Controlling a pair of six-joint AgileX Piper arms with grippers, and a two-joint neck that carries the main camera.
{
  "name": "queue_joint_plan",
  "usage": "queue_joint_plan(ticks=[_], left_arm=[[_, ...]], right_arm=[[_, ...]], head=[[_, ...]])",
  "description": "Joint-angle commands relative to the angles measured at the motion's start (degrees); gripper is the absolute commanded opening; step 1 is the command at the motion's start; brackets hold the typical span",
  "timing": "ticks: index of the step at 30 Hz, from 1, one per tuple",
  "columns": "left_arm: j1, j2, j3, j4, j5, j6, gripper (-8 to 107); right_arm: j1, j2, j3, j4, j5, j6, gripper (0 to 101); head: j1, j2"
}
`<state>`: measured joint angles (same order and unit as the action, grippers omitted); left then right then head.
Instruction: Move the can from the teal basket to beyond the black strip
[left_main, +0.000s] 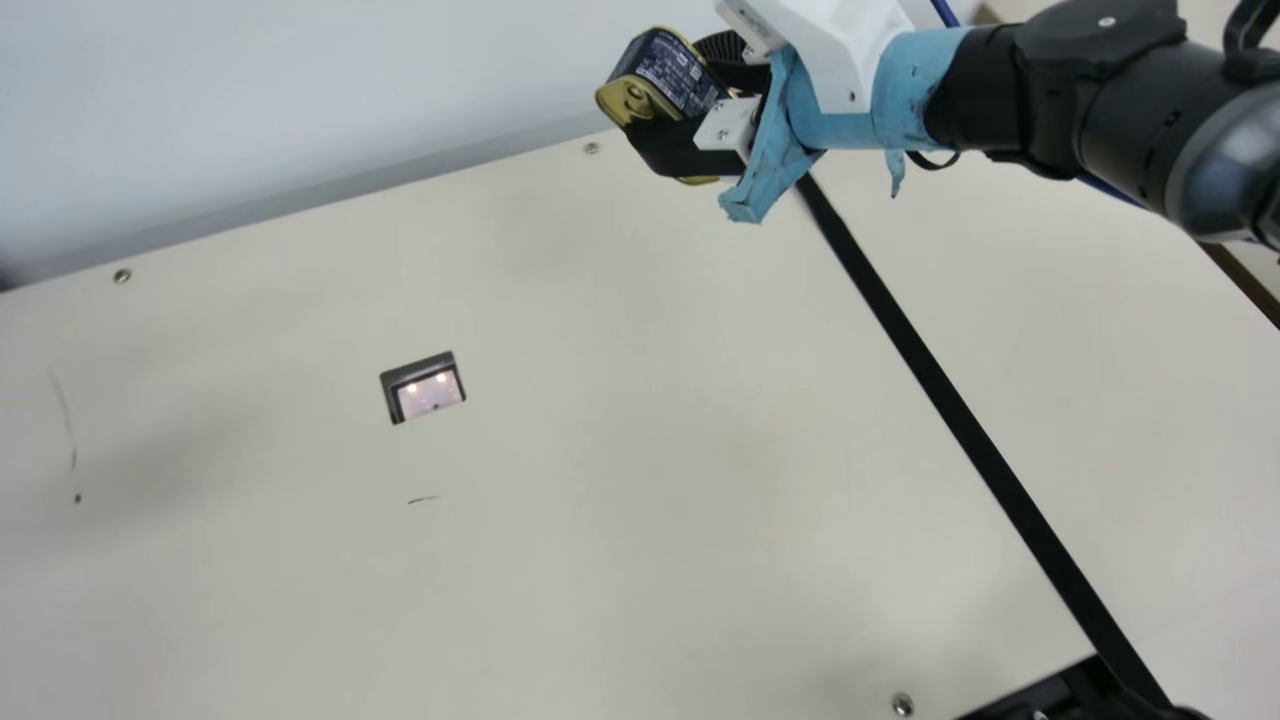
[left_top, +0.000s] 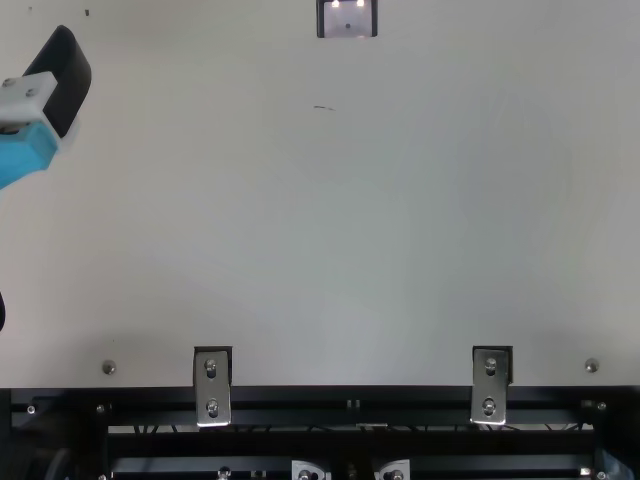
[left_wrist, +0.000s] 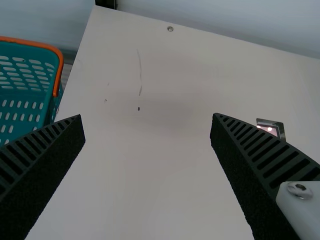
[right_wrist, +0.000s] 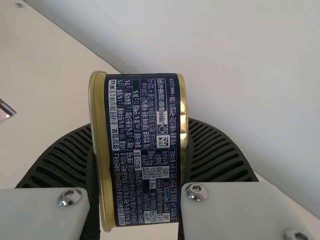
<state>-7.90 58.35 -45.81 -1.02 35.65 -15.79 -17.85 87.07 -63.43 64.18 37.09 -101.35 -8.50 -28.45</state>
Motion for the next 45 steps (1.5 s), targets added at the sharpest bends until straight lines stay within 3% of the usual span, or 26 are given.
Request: queue_joint_plan(ticks=[1, 7, 10, 19, 31, 39, 40, 41, 45], left_arm=[[0.0, 0.0, 0.0, 0.0, 0.0, 0.0, 90], [0.0, 0.0, 0.0, 0.0, 0.0, 0.0, 90], [0.0, 0.0, 0.0, 0.0, 0.0, 0.0, 90], [0.0, 0.0, 0.0, 0.0, 0.0, 0.0, 90], [0.0, 0.0, 0.0, 0.0, 0.0, 0.0, 90], [0.0, 0.0, 0.0, 0.0, 0.0, 0.0, 90], [0.0, 0.0, 0.0, 0.0, 0.0, 0.0, 90], [0.0, 0.0, 0.0, 0.0, 0.0, 0.0, 90], [0.0, 0.0, 0.0, 0.0, 0.0, 0.0, 90]], right_arm=[[-4.5, -1.92, 0.92, -2.92, 0.6, 0.83, 0], [-13.41, -5.6, 3.32, -7.56, 2.9, 2.22, 0], [-17.61, -5.9, 3.82, -12.95, 4.21, 3.6, 0], [-25.98, -1.27, 1.36, -28.52, 7.98, 6.72, 0], [-26.7, 7.17, -2.29, -46.71, 9.92, 13.68, 0], [-24.19, 11.41, -4.03, -53.38, 11.97, 18.6, 0], [-23.94, 11.74, -4.08, -53.87, 11.96, 19.1, 86], [-23.65, 12.03, -4.15, -54.21, 11.87, 19.59, 101], [-22.63, 12.34, -4.68, -54.62, 11.61, 20.62, 101]], head=[[-2.84, -2.68], [-2.84, -2.68], [-2.84, -2.68], [-2.84, -2.68], [-2.84, -2.68], [-2.84, -2.68], [-2.84, -2.68], [-2.84, -2.68], [-2.84, -2.68]])
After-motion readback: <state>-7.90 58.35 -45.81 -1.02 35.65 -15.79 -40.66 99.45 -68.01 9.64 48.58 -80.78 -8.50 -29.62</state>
